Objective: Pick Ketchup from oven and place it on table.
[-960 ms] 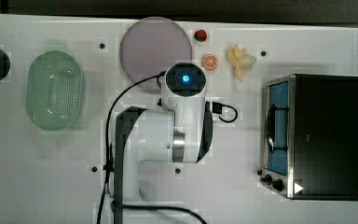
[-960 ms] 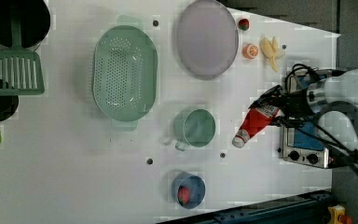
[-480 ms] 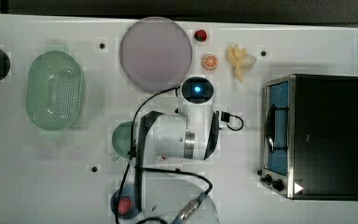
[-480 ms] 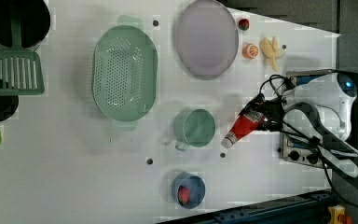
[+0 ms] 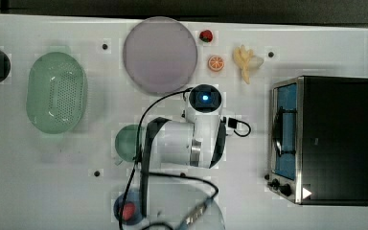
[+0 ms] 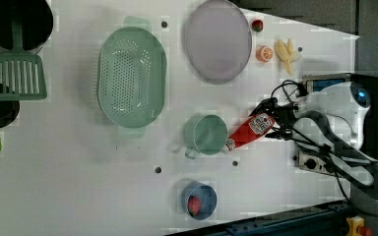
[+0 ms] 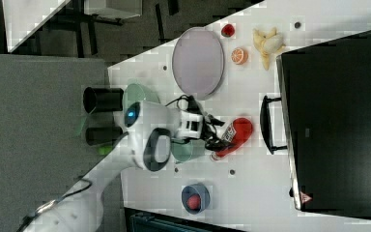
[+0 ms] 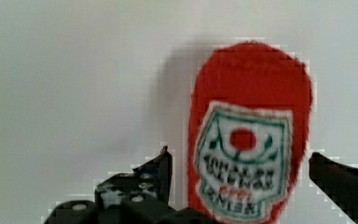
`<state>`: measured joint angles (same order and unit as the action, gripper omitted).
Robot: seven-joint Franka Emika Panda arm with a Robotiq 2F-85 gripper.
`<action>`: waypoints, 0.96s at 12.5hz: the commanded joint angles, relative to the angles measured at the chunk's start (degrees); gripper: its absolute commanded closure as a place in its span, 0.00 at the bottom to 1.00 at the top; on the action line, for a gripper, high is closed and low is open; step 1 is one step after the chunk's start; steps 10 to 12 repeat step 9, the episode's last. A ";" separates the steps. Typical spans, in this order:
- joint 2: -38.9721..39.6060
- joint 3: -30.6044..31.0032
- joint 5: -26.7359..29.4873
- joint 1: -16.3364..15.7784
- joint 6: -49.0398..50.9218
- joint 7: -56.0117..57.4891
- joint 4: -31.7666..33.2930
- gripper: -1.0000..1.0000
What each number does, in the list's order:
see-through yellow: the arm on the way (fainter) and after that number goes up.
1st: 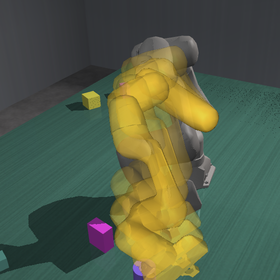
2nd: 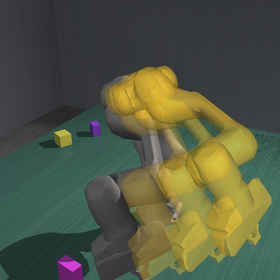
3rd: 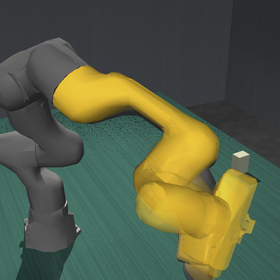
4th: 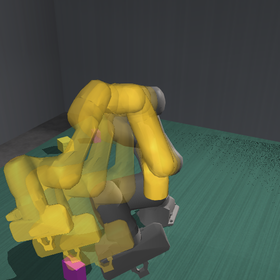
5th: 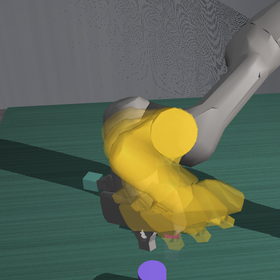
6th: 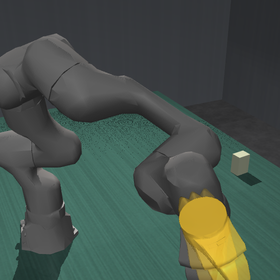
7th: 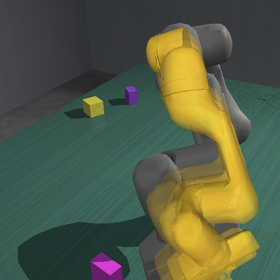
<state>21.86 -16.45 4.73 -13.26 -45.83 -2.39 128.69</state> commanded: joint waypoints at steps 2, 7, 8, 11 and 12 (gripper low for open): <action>-18.54 0.59 -0.67 -1.09 14.51 -1.33 -9.97 0.00; -27.21 1.21 -3.00 -1.15 31.67 -1.33 -23.15 0.00; -27.79 1.52 -5.10 -1.18 35.18 -1.33 -25.83 0.00; -28.03 1.71 -7.34 -1.18 38.90 -1.33 -28.16 0.00; -28.03 1.71 -7.34 -1.18 38.90 -1.33 -28.16 0.00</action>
